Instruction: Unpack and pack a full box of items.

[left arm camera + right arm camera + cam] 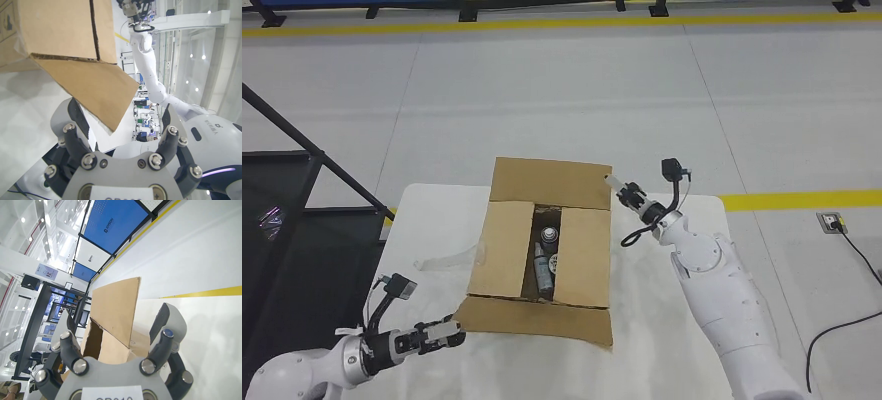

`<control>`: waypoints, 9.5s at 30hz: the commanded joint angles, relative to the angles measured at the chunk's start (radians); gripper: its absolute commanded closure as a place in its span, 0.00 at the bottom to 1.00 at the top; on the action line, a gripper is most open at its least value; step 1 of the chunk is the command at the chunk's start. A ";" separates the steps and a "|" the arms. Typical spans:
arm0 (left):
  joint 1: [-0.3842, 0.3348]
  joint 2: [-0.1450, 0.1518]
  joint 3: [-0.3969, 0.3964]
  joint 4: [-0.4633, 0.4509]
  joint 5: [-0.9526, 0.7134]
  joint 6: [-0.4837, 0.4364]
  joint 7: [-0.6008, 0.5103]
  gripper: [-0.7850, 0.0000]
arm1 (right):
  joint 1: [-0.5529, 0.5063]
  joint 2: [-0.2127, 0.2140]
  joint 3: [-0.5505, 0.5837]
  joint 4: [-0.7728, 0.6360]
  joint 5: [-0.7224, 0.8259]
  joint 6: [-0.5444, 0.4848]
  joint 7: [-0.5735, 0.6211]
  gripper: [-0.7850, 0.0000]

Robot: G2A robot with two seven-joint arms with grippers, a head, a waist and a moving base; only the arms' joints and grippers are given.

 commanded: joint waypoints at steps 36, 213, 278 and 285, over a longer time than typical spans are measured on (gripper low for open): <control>-0.013 -0.025 0.184 -0.055 0.256 -0.066 0.712 0.00 | 0.074 0.018 -0.020 0.191 0.561 -0.564 0.385 0.00; -0.274 -0.138 0.438 -0.024 0.499 0.057 1.169 0.00 | -0.350 0.238 -0.144 -0.589 0.559 0.088 0.533 0.00; -0.072 -0.140 0.165 0.024 0.315 -0.067 1.069 0.00 | -0.041 0.168 -0.430 -0.351 0.558 0.223 0.484 0.00; -0.085 -0.141 0.182 0.040 0.322 -0.061 1.062 0.00 | -0.035 0.158 -0.446 -0.358 0.549 0.240 0.455 0.00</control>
